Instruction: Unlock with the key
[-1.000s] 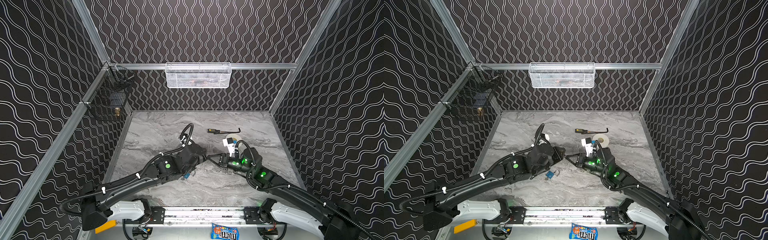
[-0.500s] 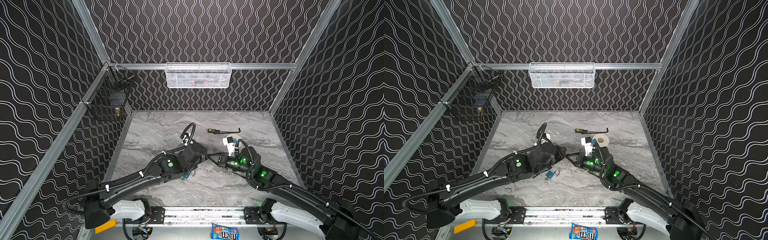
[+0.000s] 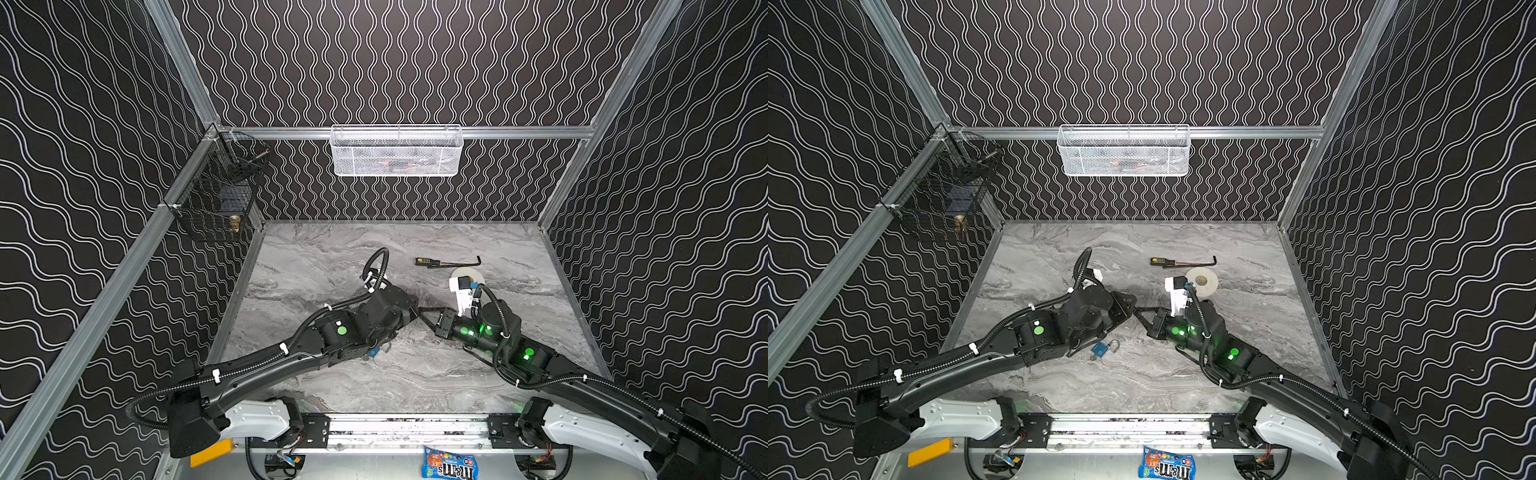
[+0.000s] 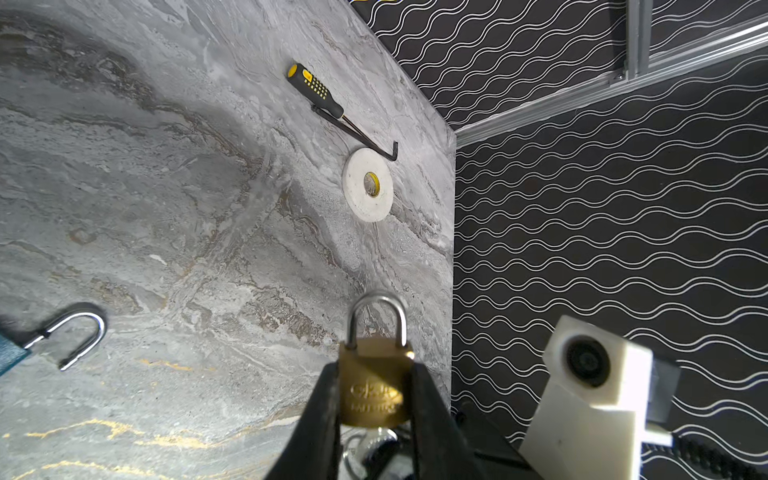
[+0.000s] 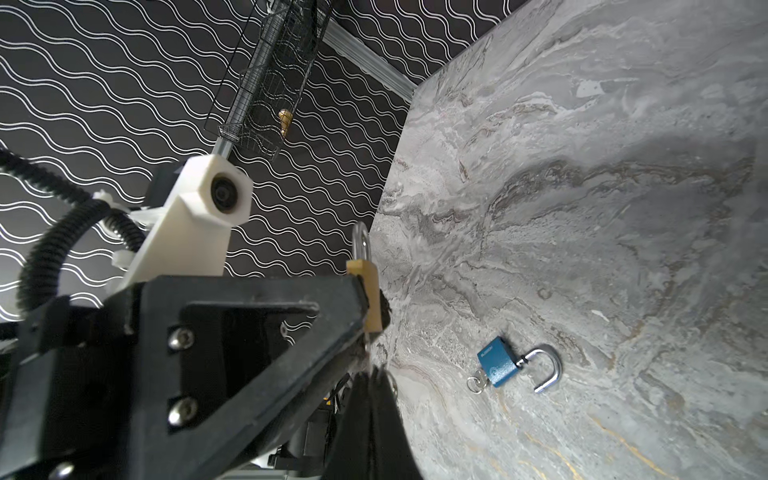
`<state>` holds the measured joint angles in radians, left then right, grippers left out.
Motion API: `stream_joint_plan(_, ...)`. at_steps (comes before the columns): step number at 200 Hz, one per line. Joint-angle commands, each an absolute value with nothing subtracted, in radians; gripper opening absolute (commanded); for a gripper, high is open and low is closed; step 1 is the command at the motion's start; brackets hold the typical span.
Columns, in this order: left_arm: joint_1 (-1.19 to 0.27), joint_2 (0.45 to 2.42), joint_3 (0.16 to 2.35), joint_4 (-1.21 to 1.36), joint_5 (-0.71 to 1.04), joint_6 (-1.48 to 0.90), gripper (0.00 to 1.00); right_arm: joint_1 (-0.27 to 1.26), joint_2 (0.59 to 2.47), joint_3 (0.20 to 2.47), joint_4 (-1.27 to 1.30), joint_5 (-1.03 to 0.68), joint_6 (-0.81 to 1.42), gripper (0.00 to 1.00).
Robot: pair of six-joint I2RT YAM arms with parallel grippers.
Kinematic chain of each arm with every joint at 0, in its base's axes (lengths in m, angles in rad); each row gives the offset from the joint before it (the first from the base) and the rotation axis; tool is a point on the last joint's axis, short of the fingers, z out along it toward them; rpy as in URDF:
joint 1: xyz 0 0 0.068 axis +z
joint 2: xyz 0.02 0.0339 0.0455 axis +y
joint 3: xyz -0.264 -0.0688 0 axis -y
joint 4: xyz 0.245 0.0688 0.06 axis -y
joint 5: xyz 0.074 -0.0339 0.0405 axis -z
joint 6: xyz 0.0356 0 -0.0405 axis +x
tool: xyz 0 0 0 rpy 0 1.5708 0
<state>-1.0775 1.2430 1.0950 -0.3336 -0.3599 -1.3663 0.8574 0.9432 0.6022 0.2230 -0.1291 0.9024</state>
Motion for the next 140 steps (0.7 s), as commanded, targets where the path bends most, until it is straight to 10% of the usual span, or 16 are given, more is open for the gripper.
stream_joint_plan(1,-1.081,1.247,1.102,-0.356,-0.315,-1.368,0.00,0.856,0.943,0.633,0.253,-0.063,0.870,0.00)
stream_joint_plan(140,-1.120,1.256,1.109,-0.297,-0.187,-1.349,0.00,0.856,0.967,0.695,0.261,0.028,0.841,0.00)
